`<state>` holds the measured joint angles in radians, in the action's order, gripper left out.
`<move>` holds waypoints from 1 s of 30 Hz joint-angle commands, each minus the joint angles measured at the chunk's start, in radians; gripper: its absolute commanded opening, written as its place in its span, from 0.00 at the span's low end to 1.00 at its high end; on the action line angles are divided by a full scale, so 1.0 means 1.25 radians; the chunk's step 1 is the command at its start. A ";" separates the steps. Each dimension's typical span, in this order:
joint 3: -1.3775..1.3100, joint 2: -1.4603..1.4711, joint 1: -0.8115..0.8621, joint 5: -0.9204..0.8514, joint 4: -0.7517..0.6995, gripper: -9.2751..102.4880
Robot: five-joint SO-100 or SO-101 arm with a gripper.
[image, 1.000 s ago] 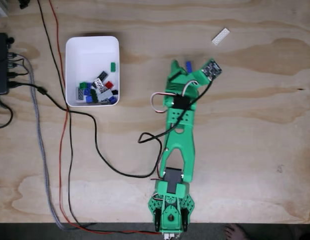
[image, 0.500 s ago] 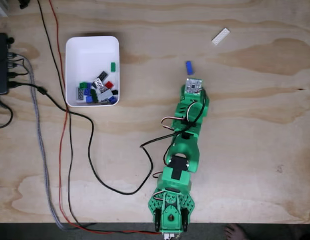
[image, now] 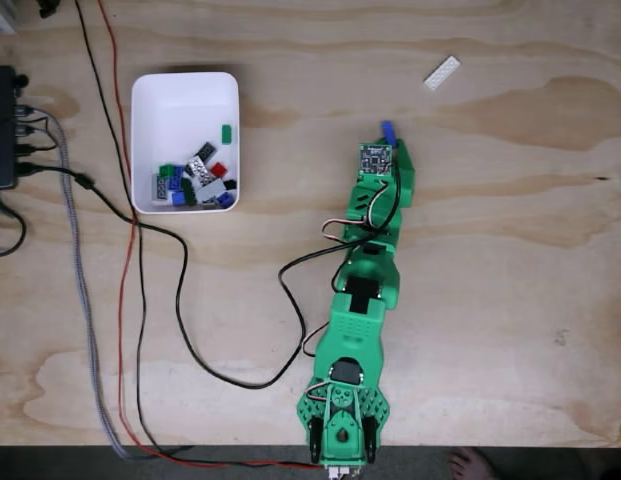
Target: Put all lego bricks in the bin.
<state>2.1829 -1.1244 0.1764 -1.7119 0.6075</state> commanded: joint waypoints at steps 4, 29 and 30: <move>-0.032 -0.426 -0.069 0.342 -0.475 0.08; -0.691 -0.336 -0.600 1.003 -1.312 0.26; -0.696 -0.374 -0.572 1.006 -1.314 0.27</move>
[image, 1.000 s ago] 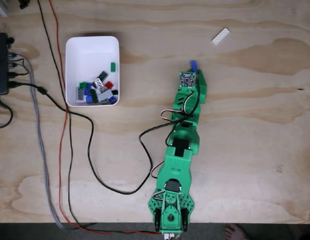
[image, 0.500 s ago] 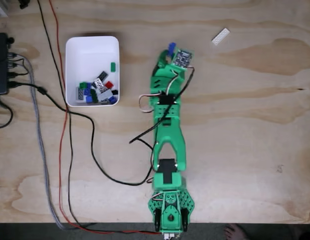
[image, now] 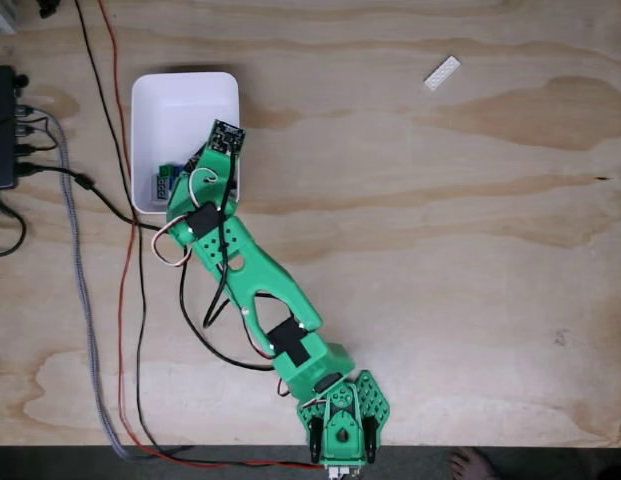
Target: Put all lego bricks in the bin.
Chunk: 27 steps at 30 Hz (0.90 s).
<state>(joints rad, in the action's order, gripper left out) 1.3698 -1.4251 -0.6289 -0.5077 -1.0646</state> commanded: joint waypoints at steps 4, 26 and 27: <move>-0.039 -0.323 0.259 -0.015 0.039 0.27; 0.204 0.290 0.657 -0.644 0.891 0.25; 0.169 0.318 0.657 -0.653 0.896 0.25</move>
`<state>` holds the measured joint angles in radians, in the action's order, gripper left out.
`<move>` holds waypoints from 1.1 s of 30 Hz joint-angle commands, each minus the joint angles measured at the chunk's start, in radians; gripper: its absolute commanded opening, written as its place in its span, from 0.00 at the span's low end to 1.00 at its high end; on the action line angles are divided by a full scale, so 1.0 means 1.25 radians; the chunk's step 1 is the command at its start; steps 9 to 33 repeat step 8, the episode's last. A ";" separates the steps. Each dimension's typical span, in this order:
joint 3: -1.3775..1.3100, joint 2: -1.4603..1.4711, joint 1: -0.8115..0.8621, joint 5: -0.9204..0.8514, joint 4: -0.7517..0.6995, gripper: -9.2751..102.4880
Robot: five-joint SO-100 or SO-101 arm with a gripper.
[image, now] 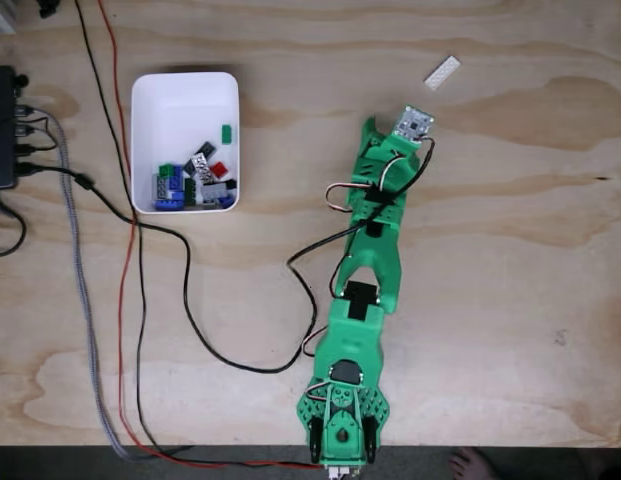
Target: Put all lego bricks in the bin.
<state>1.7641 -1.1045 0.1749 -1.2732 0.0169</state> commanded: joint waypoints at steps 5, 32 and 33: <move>-0.331 0.195 0.017 -0.075 -0.012 0.24; -0.464 0.279 0.025 -0.074 -0.063 0.23; -0.464 0.279 0.025 -0.074 -0.063 0.23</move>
